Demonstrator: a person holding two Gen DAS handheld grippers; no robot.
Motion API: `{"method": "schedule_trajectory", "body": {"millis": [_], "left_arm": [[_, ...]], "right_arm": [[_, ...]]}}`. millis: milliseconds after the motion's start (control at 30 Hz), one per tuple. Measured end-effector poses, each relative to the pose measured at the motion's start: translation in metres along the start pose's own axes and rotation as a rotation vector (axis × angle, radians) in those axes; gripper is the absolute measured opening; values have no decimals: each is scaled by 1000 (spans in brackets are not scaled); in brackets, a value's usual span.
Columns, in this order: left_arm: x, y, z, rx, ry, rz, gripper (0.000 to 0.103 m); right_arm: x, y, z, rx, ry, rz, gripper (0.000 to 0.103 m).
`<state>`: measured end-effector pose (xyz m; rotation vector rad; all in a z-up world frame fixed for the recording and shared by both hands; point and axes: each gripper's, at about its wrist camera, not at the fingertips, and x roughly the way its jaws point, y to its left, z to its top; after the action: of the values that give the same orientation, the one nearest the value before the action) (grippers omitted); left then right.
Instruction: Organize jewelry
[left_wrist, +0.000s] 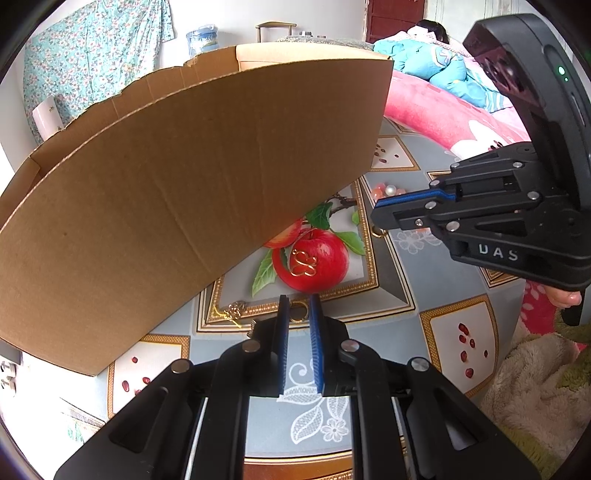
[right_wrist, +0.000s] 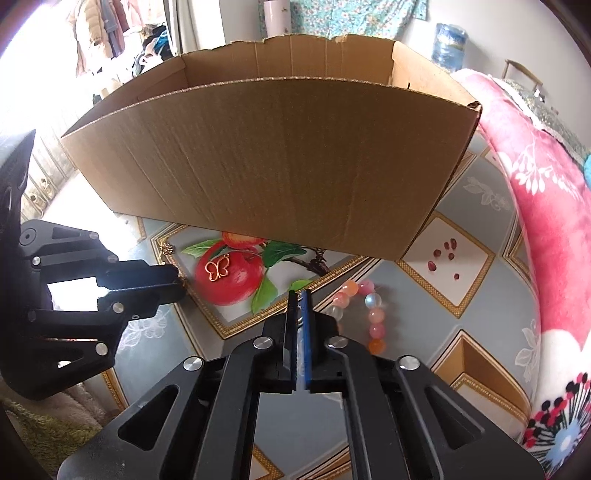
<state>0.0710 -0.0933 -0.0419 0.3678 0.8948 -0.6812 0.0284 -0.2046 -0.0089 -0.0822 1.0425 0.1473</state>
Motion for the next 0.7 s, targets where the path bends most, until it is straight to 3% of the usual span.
{"method": "schedule_trajectory", "body": {"millis": [133,700], "left_arm": [[0,0,0,-1,1,0,10],[-2,2,0,-22,0,-3,10]], "right_arm": [[1,4,-4,0,5,-6,15],[19,19,0,-46,39,0,16]]}}
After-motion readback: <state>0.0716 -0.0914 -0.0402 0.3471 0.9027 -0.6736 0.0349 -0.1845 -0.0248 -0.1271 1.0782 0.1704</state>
